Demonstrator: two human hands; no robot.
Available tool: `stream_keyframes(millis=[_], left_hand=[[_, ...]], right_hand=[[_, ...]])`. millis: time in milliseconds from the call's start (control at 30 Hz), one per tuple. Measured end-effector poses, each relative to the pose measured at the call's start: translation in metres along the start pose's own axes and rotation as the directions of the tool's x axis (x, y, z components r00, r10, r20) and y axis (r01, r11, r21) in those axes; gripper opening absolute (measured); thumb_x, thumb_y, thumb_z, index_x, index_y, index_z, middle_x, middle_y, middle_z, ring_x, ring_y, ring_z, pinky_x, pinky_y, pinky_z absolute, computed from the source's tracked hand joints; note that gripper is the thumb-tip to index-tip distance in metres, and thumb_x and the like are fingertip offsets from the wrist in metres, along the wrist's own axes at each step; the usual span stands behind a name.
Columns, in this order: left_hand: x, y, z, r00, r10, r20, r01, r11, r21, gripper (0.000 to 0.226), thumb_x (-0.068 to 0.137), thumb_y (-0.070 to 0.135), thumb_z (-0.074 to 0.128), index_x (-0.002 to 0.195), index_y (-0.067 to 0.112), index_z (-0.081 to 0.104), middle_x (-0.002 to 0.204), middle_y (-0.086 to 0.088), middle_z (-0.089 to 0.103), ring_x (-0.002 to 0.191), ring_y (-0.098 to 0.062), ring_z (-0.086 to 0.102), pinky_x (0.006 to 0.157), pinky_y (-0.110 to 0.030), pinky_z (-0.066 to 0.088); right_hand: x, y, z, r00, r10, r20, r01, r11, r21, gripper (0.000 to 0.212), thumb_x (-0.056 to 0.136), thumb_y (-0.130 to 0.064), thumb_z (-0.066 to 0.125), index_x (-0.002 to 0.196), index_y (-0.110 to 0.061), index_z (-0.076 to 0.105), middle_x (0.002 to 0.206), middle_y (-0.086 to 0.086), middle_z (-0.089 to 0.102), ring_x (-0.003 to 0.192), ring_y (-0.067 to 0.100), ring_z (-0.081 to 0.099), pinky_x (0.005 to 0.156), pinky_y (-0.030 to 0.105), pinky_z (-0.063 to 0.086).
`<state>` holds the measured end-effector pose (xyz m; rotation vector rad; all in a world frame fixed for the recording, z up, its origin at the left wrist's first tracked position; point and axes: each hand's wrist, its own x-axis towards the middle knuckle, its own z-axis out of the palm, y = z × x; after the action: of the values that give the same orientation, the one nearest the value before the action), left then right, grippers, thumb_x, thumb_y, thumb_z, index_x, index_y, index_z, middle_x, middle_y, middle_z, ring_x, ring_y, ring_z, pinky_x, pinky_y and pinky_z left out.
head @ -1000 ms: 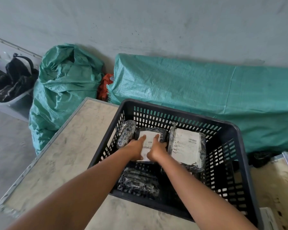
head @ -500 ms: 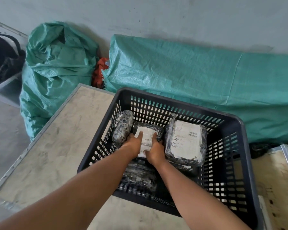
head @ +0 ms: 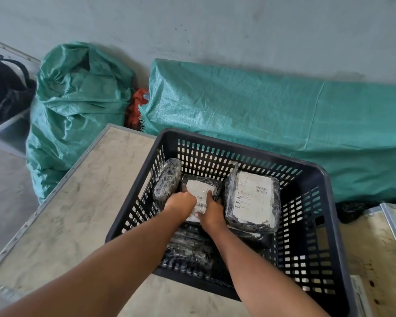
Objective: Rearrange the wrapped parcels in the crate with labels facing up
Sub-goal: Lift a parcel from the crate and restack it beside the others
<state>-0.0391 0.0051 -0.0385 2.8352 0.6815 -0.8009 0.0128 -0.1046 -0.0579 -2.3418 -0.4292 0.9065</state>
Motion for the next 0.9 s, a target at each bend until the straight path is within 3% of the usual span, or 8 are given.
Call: stream_keyframes(millis=[133,233,367,433,567,700,800,900], left_hand=[[-0.010,-0.005,-0.011,0.999,0.049,-0.015,-0.049,0.998,-0.045,0.044,0.091,-0.009,0.061,0.134,0.000,0.060,0.139,-0.024,0.056,0.112,-0.038,0.066,0.088,-0.044,0.057],[-0.025,-0.014,-0.030,0.994,0.064,-0.083,-0.087,0.947,-0.309,0.053,0.093,0.013,0.072,0.144,0.010,0.057,0.144,-0.016,0.055,0.117,-0.030,0.065,0.098,-0.039,0.055],[-0.059,-0.035,-0.064,0.957,0.028,-0.287,-0.171,0.856,-0.488,0.063,0.092,0.030,0.074,0.150,0.020,0.051,0.159,-0.011,0.042,0.127,-0.027,0.060,0.108,-0.036,0.043],[-0.079,-0.052,-0.076,0.926,-0.004,-0.376,-0.231,0.783,-0.577,0.061,0.090,0.034,0.077,0.146,0.028,0.055,0.159,-0.005,0.042,0.135,-0.025,0.053,0.112,-0.038,0.038],[-0.116,-0.085,-0.087,0.814,-0.085,-0.575,-0.441,0.553,-0.707,0.047,0.089,0.027,0.077,0.135,0.031,0.066,0.149,0.008,0.055,0.127,-0.010,0.060,0.103,-0.035,0.053],[-0.124,-0.106,-0.073,0.682,-0.225,-0.695,-0.392,0.691,-0.608,0.045,0.092,0.027,0.075,0.136,0.029,0.067,0.148,-0.001,0.056,0.139,-0.018,0.048,0.114,-0.042,0.040],[-0.125,-0.113,-0.057,0.814,-0.233,-0.531,-0.197,0.750,-0.631,0.065,0.093,0.034,0.072,0.153,0.036,0.046,0.159,-0.011,0.041,0.149,-0.033,0.033,0.119,-0.051,0.030],[-0.126,-0.119,-0.041,0.861,-0.138,-0.490,-0.212,0.779,-0.591,0.076,0.094,0.027,0.070,0.159,0.034,0.033,0.149,-0.008,0.055,0.129,-0.021,0.057,0.109,-0.027,0.041]], right_hand=[[-0.003,-0.002,-0.001,1.000,-0.007,0.020,0.009,0.996,-0.085,0.079,0.101,-0.005,0.063,0.164,-0.009,0.016,0.167,0.028,0.014,0.151,0.037,0.029,0.119,0.033,0.032],[-0.004,-0.005,-0.003,0.998,0.007,0.070,0.001,0.993,-0.117,0.080,0.101,-0.006,0.063,0.165,-0.014,0.015,0.169,0.025,0.002,0.154,0.036,0.022,0.121,0.032,0.025],[-0.003,-0.008,-0.004,0.995,-0.002,0.095,0.007,0.998,-0.056,0.076,0.103,-0.011,0.061,0.165,-0.015,0.017,0.170,0.018,0.011,0.153,0.031,0.027,0.119,0.030,0.025],[-0.004,-0.010,-0.004,0.995,-0.046,0.092,0.050,0.998,-0.032,0.074,0.103,-0.012,0.062,0.164,-0.011,0.020,0.168,0.018,0.021,0.150,0.030,0.033,0.118,0.029,0.027],[-0.005,-0.028,-0.005,0.973,-0.229,0.015,0.230,0.973,-0.005,0.067,0.103,-0.017,0.062,0.161,-0.011,0.030,0.165,0.020,0.028,0.150,0.033,0.034,0.120,0.035,0.031],[-0.005,-0.071,0.001,0.932,-0.361,0.020,0.359,0.931,0.072,0.065,0.105,-0.034,0.057,0.162,-0.029,0.027,0.169,0.005,0.025,0.155,0.026,0.022,0.125,0.046,0.023],[-0.009,-0.089,0.016,0.903,-0.402,0.149,0.385,0.914,0.131,0.076,0.099,-0.049,0.060,0.162,-0.042,0.018,0.170,0.006,0.022,0.155,0.028,0.023,0.123,0.051,0.027],[-0.007,-0.088,0.032,0.881,-0.421,0.217,0.422,0.906,0.043,0.092,0.091,-0.057,0.068,0.163,-0.043,0.012,0.167,0.009,0.031,0.150,0.030,0.034,0.120,0.041,0.033]])
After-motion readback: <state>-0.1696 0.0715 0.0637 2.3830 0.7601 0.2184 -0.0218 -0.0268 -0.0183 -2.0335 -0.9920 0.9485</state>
